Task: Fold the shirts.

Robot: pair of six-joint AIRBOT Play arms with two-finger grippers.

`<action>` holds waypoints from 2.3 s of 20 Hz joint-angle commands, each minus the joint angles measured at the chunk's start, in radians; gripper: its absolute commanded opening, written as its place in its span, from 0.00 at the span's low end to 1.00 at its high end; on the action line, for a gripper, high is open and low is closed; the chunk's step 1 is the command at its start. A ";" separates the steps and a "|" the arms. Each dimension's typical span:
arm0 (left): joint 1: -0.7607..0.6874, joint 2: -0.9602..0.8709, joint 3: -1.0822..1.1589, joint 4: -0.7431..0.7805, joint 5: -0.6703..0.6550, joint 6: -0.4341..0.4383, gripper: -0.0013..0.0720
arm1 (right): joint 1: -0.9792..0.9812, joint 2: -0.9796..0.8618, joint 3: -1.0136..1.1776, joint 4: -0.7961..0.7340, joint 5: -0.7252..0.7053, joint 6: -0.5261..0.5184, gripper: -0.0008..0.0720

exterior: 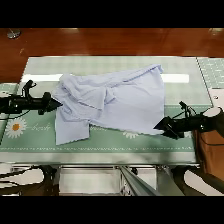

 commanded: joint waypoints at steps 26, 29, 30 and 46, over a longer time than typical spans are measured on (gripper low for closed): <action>0.037 0.938 0.937 0.591 0.084 -0.273 0.04 | 0.100 0.510 1.483 -0.299 0.375 0.115 0.04; -0.105 0.986 0.919 0.715 0.015 -0.311 0.04 | 0.101 0.598 1.398 -0.411 0.431 0.138 0.04; -0.143 0.985 0.898 0.735 -0.011 -0.317 0.04 | 0.100 0.618 1.353 -0.432 0.431 0.142 0.04; -0.293 0.180 0.504 0.599 0.223 -0.381 0.04 | 0.101 -0.148 0.773 -0.048 -0.100 -0.025 0.04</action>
